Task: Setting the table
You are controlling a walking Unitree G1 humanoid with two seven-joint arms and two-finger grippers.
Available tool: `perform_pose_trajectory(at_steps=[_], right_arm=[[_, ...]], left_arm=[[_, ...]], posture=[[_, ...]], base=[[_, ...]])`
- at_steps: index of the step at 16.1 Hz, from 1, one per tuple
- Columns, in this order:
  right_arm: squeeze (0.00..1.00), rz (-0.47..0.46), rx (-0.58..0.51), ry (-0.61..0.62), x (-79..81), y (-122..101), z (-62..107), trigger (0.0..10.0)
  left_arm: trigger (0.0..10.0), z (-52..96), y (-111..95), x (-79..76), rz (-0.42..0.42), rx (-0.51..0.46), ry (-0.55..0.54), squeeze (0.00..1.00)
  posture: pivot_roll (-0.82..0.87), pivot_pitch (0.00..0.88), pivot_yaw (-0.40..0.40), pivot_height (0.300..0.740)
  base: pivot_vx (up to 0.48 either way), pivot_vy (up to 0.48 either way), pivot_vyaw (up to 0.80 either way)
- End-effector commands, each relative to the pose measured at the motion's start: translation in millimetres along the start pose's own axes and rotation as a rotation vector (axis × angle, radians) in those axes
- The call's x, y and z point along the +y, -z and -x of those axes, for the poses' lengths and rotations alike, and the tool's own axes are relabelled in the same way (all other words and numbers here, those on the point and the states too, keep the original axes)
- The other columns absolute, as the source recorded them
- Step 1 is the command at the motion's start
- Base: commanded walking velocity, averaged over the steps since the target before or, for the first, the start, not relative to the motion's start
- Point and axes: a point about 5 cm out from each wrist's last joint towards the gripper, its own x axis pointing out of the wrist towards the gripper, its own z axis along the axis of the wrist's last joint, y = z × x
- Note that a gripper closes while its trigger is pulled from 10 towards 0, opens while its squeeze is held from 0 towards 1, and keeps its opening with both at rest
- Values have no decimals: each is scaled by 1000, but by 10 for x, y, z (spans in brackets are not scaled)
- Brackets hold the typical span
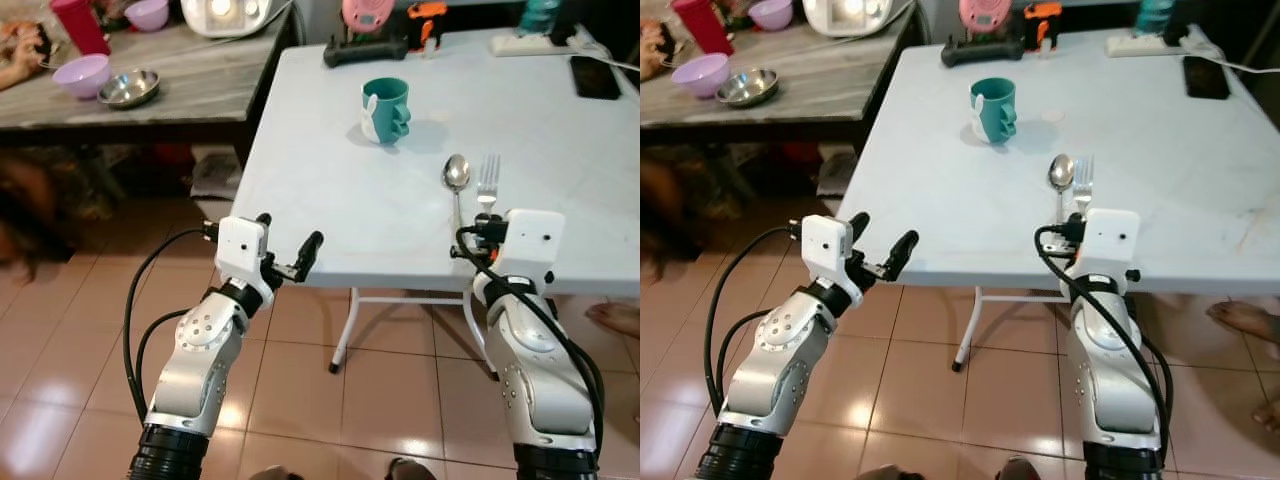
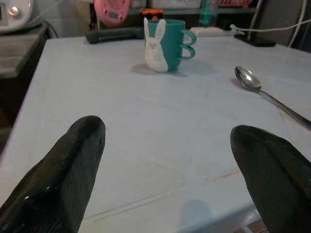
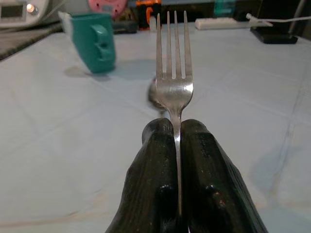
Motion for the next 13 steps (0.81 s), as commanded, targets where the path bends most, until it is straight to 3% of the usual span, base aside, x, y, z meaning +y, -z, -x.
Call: perform_pose_trajectory(at_steps=[1,11,13], right_arm=[[0,-14,-5,-35,80,-33,24,10000],[0,18,-23,-58,88,-56,34,10000],[0,16,-22,-60,92,-48,36,10000]], left_arm=[[10000,42,18,79,-11,10,-18,0],[10000,20,34,46,-17,8,-9,0],[10000,25,28,36,-16,1,-6,0]], posture=[[-250,95,126,740],[-247,84,124,740],[-245,85,126,740]], base=[[0,394,-406],[49,409,0],[131,144,0]])
